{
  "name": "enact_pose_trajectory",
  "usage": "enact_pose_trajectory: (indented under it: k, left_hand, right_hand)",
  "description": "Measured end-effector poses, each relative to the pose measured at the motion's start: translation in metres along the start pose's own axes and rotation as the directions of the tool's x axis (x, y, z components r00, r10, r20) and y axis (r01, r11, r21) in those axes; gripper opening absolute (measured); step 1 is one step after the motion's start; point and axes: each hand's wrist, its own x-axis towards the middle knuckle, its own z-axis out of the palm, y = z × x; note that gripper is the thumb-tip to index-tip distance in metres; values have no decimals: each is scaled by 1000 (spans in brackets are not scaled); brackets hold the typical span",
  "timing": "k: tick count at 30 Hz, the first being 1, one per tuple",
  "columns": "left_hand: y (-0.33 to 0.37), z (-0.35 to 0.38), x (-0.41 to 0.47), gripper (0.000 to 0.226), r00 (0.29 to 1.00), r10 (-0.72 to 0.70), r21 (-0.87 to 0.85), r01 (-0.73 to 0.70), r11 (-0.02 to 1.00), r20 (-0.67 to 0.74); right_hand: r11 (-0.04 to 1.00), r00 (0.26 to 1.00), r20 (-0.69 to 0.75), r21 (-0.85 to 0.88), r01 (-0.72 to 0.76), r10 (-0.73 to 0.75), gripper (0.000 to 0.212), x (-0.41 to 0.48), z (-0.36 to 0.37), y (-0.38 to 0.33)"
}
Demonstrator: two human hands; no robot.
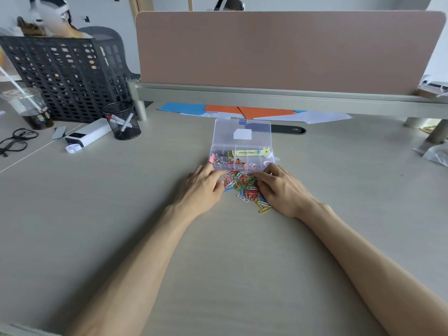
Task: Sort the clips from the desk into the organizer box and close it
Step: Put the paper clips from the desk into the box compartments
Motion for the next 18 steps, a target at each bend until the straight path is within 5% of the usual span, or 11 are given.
enact_pose_trajectory:
  k: [4,7,10,14,18]
  left_hand:
    - [2,2,9,26,998,64,-82,-66,994,-26]
    - [-3,5,14,17,993,106,-181,-115,977,-57]
    - [-12,7,15,32,995,64,-298,-82,951,-72]
    - [-15,4,15,41,998,62,-305,-54,951,16]
    - [-17,1,13,54,994,82,-293,-57,954,74]
  right_hand:
    - [998,996,76,41,43,-46,44,6,1,2]
    - [971,1000,21,239,0,-5,36,7,-1,6]
    - [928,988,152,368,-63,7,42,6,-13,9]
    - [956,905,424,276,-97,-31,78,16,-30,8]
    - [957,918,395,275,-88,-29,67,24,-27,10]
